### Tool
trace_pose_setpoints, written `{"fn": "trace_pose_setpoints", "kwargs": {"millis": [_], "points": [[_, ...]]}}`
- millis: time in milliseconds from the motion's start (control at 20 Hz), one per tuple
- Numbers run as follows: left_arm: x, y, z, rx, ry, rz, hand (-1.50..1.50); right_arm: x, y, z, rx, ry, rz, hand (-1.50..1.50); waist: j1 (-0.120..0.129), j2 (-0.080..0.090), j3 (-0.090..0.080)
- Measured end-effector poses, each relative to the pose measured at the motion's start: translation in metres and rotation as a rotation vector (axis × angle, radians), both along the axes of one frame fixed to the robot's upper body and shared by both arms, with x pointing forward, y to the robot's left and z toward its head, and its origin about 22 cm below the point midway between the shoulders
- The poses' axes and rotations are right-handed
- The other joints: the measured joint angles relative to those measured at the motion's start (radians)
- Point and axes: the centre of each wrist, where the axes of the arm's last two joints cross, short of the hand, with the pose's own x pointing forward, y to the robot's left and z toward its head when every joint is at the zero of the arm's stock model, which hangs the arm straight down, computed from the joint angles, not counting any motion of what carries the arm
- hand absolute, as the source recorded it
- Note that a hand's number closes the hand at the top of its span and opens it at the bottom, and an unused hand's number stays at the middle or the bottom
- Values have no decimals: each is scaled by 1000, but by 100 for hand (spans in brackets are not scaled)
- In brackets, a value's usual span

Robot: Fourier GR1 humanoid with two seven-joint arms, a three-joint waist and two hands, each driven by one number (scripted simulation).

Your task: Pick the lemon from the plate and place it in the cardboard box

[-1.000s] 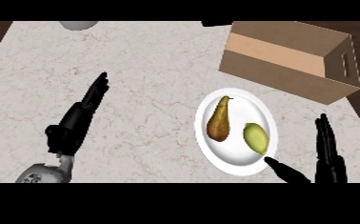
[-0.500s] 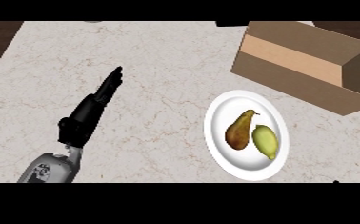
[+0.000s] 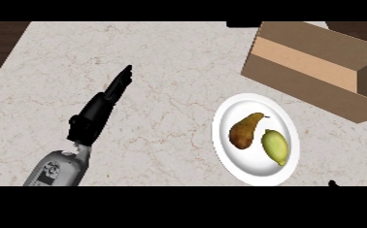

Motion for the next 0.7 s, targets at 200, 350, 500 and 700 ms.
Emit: {"fn": "trace_pose_setpoints", "kwargs": {"millis": [200, 350, 500, 700], "points": [[-2, -2, -3, 1, 0, -5, 0, 25, 9, 2, 16, 18, -1, -150, 5, 0, 0], [0, -5, -6, -2, 6, -3, 0, 35, 15, -1, 12, 41, -9, -150, 3, -1, 1], [3, -3, 0, -6, 4, -9, 0, 49, 17, -3, 10, 77, -23, -150, 5, -1, 1], [-1, -6, 1, 0, 3, -5, 0, 66, 15, -13, 6, 114, -39, -150, 5, -2, 1]]}}
